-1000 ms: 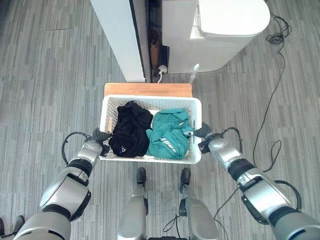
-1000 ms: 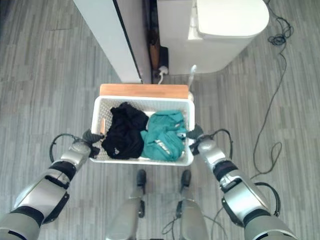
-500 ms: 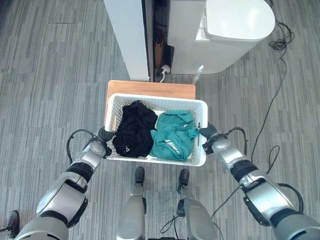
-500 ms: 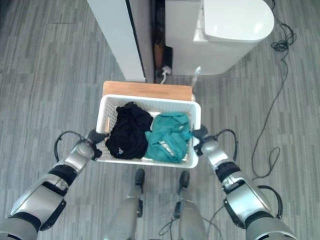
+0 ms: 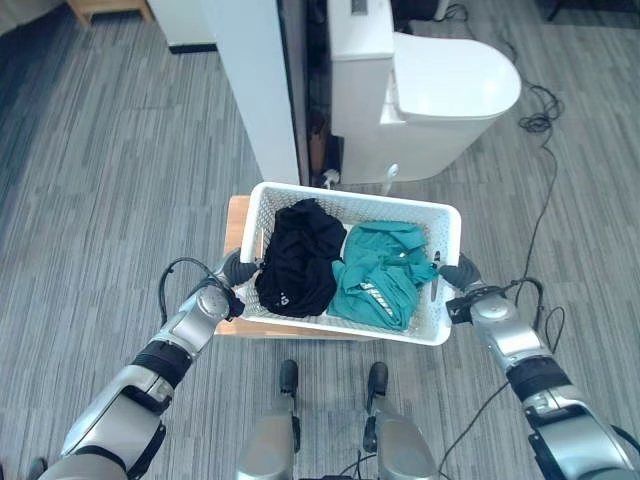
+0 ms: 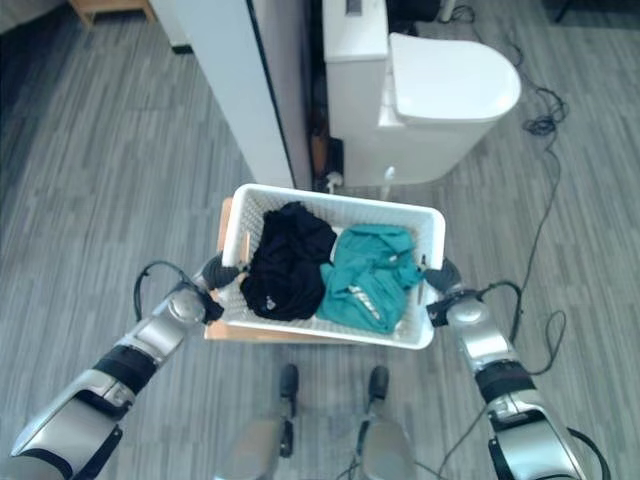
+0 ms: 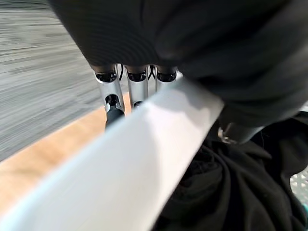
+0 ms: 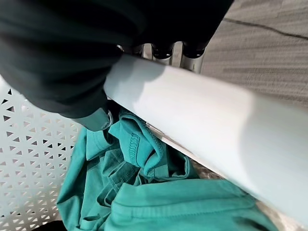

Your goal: Grab the laundry basket,head to the washer,open it,put in the laundry and shut it.

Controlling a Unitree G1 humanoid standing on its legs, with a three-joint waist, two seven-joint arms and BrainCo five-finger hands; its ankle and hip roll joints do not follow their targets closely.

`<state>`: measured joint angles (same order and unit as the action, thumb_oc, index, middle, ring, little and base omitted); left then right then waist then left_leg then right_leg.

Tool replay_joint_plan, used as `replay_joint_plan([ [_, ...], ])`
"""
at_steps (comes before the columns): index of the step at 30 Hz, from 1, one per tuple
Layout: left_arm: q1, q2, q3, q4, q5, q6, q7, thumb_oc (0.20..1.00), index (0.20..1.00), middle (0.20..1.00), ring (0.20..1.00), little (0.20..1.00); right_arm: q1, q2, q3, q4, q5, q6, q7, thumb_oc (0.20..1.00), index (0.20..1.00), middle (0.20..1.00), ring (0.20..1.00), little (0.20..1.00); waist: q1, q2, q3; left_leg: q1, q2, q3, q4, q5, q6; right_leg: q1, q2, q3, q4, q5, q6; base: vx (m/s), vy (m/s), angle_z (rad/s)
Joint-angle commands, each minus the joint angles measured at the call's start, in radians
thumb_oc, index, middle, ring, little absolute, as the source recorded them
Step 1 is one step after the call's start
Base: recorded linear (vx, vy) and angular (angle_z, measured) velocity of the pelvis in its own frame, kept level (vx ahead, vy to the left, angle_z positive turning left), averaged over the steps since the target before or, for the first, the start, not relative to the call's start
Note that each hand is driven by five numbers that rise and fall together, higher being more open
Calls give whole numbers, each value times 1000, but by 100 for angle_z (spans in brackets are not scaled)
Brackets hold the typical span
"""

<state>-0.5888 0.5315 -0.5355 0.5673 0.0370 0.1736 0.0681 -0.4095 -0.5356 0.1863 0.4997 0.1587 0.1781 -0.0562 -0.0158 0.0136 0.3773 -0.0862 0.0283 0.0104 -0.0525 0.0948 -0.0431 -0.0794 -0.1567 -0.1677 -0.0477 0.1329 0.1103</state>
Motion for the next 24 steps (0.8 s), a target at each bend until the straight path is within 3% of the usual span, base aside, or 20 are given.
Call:
replay_joint_plan([
  [1, -89, -67, -18, -2, -45, -108, -73, 200, 200, 200, 200, 200, 66, -93, -53, -43, 9, -39, 41, 200, 200, 200, 200, 200, -13, -22, -131, -3, -40, 38, 113, -147, 62, -39, -82, 53, 157, -61, 78, -26, 141, -15],
  [4, -128, -91, -39, 17, -48, -113, -86, 200, 200, 200, 200, 200, 91, -119, -80, -51, -4, -40, 54, 200, 200, 200, 200, 200, -41, -26, -132, -5, -62, 82, 130, -163, 73, -80, -112, 103, 144, 57, 115, -151, 173, -30],
  [6, -145, -97, -59, 29, -53, -113, -92, 200, 200, 200, 200, 200, 86, -128, -79, -37, -1, -40, 55, 200, 200, 200, 200, 200, -47, -22, -123, -17, -46, 126, 153, -165, 78, -114, -116, 93, 152, 70, 114, -196, 114, -78],
  [8, -150, -87, -70, 40, -58, -103, -108, 200, 200, 200, 200, 200, 122, -128, -88, -56, 0, -43, 73, 200, 200, 200, 200, 200, -26, -8, -128, -15, -17, 202, 157, -161, 88, -92, -112, -47, 263, -42, 82, -161, 129, -144],
  [9, -150, -87, -70, 40, -58, -103, -108, 200, 200, 200, 200, 200, 123, -128, -88, -57, 0, -43, 73, 200, 200, 200, 200, 200, -26, -9, -129, -17, -18, 202, 156, -157, 88, -95, -113, -47, 262, -39, 81, -128, 130, -165],
  [10, -143, -82, -72, 48, -64, -96, -124, 200, 200, 200, 200, 200, 146, -118, -94, -62, 7, -46, 85, 200, 200, 200, 200, 200, -13, -7, -152, -14, -5, 259, 156, -152, 99, -65, -108, -123, 368, -105, 65, -66, 73, -105],
  [11, -142, -82, -73, 48, -64, -96, -124, 200, 200, 200, 200, 200, 147, -118, -95, -63, 7, -46, 85, 200, 200, 200, 200, 200, -11, -8, -152, -12, -5, 261, 155, -152, 99, -66, -109, -121, 371, -107, 65, -54, 118, -88],
  [12, -125, -63, -61, 44, -78, -92, -135, 200, 200, 200, 200, 200, 165, -108, -94, -66, 9, -48, 104, 200, 200, 200, 200, 200, 5, -12, -182, -4, -2, 305, 149, -166, 99, -8, -99, -171, 419, -172, 68, -35, 36, -109],
  [13, -110, -51, -54, 34, -89, -91, -135, 200, 200, 200, 200, 200, 165, -105, -85, -64, 3, -46, 110, 200, 200, 200, 200, 200, 19, -22, -197, -4, -1, 341, 145, -160, 100, 24, -98, -188, 417, -175, 70, -79, 31, -141],
  [15, -84, -17, -35, 33, -115, -93, -145, 200, 200, 200, 200, 200, 152, -106, -65, -43, 7, -47, 121, 200, 200, 200, 200, 200, 57, -39, -236, -34, 12, 424, 141, -143, 96, 101, -93, -206, 353, -177, 70, -193, -57, -163],
  [16, -83, -16, -35, 33, -115, -94, -146, 200, 200, 200, 200, 200, 150, -105, -64, -41, 7, -48, 120, 200, 200, 200, 200, 200, 61, -40, -236, -33, 14, 429, 140, -144, 95, 102, -90, -201, 348, -173, 69, -219, -159, -198],
  [18, -80, 11, 4, 62, -140, -104, -137, 200, 200, 200, 200, 200, 117, -127, -36, -22, -2, -45, 126, 200, 200, 200, 200, 200, 81, -47, -259, -55, 68, 505, 144, -108, 58, 149, -46, -176, 189, -231, 50, -209, -281, -148],
  [22, -70, 18, 37, 78, -156, -119, -134, 200, 200, 200, 200, 200, 150, -166, -52, -70, 11, -52, 136, 200, 200, 200, 200, 200, 57, -39, -251, -70, 130, 523, 133, -41, 12, 152, 9, -130, 106, -237, 32, -168, -248, -105],
  [24, -72, 14, 37, 85, -161, -124, -137, 200, 200, 200, 200, 200, 172, -184, -67, -90, 24, -60, 136, 200, 200, 200, 200, 200, 51, -33, -242, -80, 148, 493, 115, 4, -14, 151, 33, -116, 86, -240, 22, -179, -233, -53],
])
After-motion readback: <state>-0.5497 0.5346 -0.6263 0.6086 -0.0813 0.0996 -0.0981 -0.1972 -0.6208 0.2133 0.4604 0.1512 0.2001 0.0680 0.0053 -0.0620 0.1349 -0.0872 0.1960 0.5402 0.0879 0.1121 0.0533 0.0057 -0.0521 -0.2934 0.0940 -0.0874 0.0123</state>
